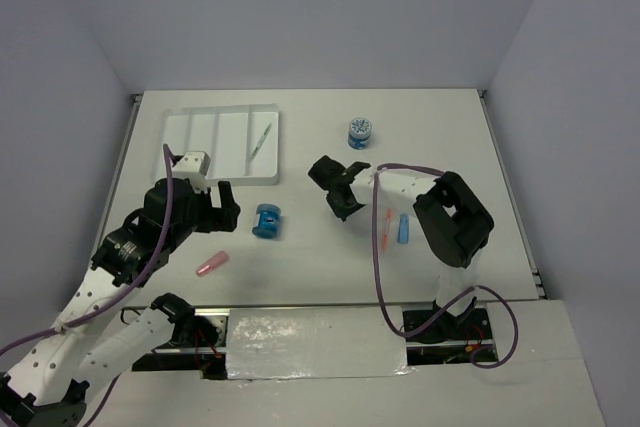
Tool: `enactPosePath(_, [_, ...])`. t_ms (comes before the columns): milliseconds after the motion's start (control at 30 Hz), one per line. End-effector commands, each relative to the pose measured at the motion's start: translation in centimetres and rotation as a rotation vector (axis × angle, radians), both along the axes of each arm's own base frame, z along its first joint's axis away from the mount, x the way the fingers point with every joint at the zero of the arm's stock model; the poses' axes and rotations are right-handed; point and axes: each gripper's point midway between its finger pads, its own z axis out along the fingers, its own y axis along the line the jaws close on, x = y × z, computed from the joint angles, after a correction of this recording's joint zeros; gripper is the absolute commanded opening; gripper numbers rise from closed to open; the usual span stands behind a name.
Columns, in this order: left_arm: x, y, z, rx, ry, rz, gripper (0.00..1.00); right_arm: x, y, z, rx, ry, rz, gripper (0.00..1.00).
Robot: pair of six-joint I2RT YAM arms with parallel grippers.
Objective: Sort the stationery into containers
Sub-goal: Pick up the pen cap from the center of the board.
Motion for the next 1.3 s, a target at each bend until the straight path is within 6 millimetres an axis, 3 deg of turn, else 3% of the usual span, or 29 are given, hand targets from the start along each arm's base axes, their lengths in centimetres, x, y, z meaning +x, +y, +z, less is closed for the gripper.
enactPosePath(0, [0.3, -0.4, 1.1, -0.020, -0.050, -0.016, 0.99, 0.9, 1.3, 1.2, 0.056, -0.036, -0.108, 0.16])
enactPosePath(400, [0.2, -0.3, 1.4, -0.029, -0.065, -0.016, 0.99, 1.0, 1.7, 0.4, 0.066, -0.047, -0.105, 0.13])
enactPosePath(767, [0.1, -1.1, 1.5, -0.038, -0.059, -0.060, 0.99, 0.7, 2.3, 3.3, 0.175, -0.159, -0.076, 0.00])
enactPosePath(933, [-0.5, -2.0, 3.1, -0.116, -0.089, -0.094, 0.99, -0.3, 2.9, 6.6, 0.227, -0.246, -0.049, 0.00])
enactPosePath(967, [-0.6, -3.2, 4.0, -0.180, -0.107, -0.133, 0.99, -0.5, 3.6, 8.3, 0.260, -0.288, -0.028, 0.00])
enactPosePath(1000, [-0.9, -4.2, 4.2, -0.254, -0.103, -0.153, 0.99, -0.9, 3.8, 8.9, 0.267, -0.302, -0.017, 0.00])
enactPosePath(1100, [-1.8, -8.1, 7.2, -0.493, -0.184, -0.309, 0.99, -2.1, 4.3, 11.6, 0.295, -0.358, 0.014, 0.00])
enactPosePath(1133, [-2.0, -8.7, 8.3, -0.535, -0.218, -0.348, 0.97, -2.5, 4.3, 12.0, 0.300, -0.370, 0.030, 0.00])
enactPosePath(1167, [-2.2, -9.6, 9.5, -0.584, -0.264, -0.400, 0.96, -2.7, 4.8, 13.6, 0.332, -0.408, 0.072, 0.00])
enactPosePath(1233, [-2.0, -10.4, 10.1, -0.594, -0.295, -0.450, 0.91, -3.4, 5.2, 14.3, 0.370, -0.417, 0.122, 0.00])
enactPosePath(1267, [-1.9, -10.9, 10.1, -0.592, -0.308, -0.489, 0.89, -3.8, 5.6, 16.0, 0.422, -0.451, 0.143, 0.00])
